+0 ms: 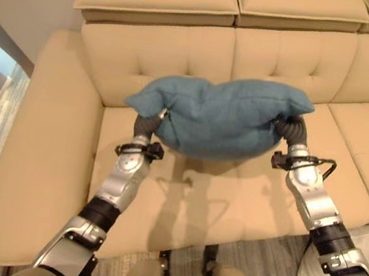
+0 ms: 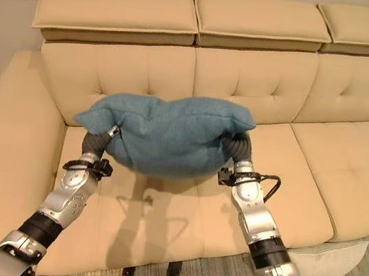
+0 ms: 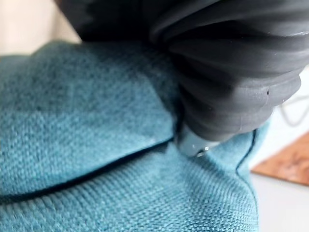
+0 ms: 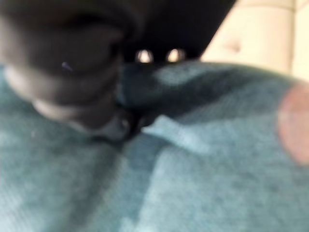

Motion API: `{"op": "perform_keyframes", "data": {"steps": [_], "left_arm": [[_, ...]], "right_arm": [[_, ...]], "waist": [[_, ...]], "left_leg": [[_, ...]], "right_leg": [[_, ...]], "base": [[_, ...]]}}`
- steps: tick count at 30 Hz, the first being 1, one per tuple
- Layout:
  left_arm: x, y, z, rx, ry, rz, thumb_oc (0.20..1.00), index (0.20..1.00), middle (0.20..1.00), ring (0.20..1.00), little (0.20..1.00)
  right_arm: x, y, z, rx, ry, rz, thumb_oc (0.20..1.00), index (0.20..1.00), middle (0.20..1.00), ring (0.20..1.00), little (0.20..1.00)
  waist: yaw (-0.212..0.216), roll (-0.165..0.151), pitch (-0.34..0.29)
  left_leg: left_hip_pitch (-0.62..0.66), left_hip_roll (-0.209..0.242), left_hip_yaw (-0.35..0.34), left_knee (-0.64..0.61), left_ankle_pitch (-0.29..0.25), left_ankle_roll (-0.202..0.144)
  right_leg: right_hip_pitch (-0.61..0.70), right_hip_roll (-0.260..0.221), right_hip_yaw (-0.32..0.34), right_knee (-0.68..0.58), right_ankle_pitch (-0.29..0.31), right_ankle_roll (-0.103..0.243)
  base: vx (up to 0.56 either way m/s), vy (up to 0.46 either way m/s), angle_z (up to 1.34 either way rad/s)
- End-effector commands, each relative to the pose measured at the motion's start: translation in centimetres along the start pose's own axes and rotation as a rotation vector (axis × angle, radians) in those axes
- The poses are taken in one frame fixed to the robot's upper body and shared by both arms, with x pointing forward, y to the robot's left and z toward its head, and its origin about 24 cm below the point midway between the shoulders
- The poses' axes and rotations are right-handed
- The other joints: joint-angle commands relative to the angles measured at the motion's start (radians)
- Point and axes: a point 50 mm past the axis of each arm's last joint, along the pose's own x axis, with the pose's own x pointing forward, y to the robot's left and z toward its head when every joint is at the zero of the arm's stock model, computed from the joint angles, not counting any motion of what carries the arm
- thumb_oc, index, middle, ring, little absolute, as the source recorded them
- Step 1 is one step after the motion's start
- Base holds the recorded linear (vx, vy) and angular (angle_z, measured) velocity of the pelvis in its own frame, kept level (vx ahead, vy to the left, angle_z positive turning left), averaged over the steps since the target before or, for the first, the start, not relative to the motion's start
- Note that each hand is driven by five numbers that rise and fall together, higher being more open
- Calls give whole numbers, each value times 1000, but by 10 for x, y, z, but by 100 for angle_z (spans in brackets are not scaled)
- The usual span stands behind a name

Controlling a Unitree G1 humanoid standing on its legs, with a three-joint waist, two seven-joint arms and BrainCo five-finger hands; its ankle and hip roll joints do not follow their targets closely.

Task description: Pick up all the scattered cushions and arrange them neatly on the sofa.

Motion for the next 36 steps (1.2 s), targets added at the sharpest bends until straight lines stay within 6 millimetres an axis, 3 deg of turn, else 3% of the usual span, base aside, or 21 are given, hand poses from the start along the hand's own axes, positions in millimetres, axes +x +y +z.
{"op": "perform_keyframes", "data": {"steps": [1,7,12,18,26,32,35,36], "left_arm": [[27,-63,90,-1,-420,-221,200,200,200,200,200],[38,-74,127,37,-545,-229,200,200,200,200,200],[42,-76,141,37,-592,-221,200,200,200,200,200],[41,-69,143,22,-601,-204,200,200,200,200,200],[38,-61,134,16,-574,-195,200,200,200,200,200],[38,-66,130,21,-555,-214,200,200,200,200,200],[41,-72,126,31,-527,-221,200,200,200,200,200],[44,-75,128,39,-524,-222,351,351,351,351,351]], "right_arm": [[30,21,73,71,-322,40,200,200,200,200,200],[55,16,108,39,-417,23,200,200,200,200,200],[66,10,113,40,-405,21,200,200,200,200,200],[72,4,107,13,-364,17,200,200,200,200,200],[74,-13,84,-56,-266,-13,200,200,200,200,200],[77,-20,88,-94,-270,-35,200,200,200,200,200],[82,-25,102,-152,-308,-52,200,200,200,200,200],[86,-28,110,-186,-328,-67,200,200,200,200,200]], "waist": [[21,-66,-6],[44,-63,33],[61,-54,56],[76,-45,68],[109,-28,106],[116,-19,118],[113,-21,127],[111,-23,126]], "left_leg": [[-30,36,21,68,-89,-68],[-111,40,-4,104,-83,-69],[-154,37,-24,108,-70,-74],[-191,30,-40,110,-58,-79],[-250,18,-65,124,-47,-91],[-274,14,-74,112,-33,-97],[-301,14,-77,112,-31,-100],[-310,14,-79,110,-30,-100]], "right_leg": [[35,-126,26,26,-35,136],[-39,-118,29,42,-21,134],[-76,-120,24,45,-17,133],[-105,-123,14,38,-12,132],[-151,-136,-9,46,-15,130],[-180,-138,-16,46,-10,132],[-208,-138,-12,48,-8,133],[-221,-138,-10,50,-7,134]], "base": [[-56,-17,2],[-44,-26,-5],[-7,-18,-1],[-1,-8,4],[-12,-19,12],[-8,-5,7],[-10,-5,6],[0,0,0]]}}
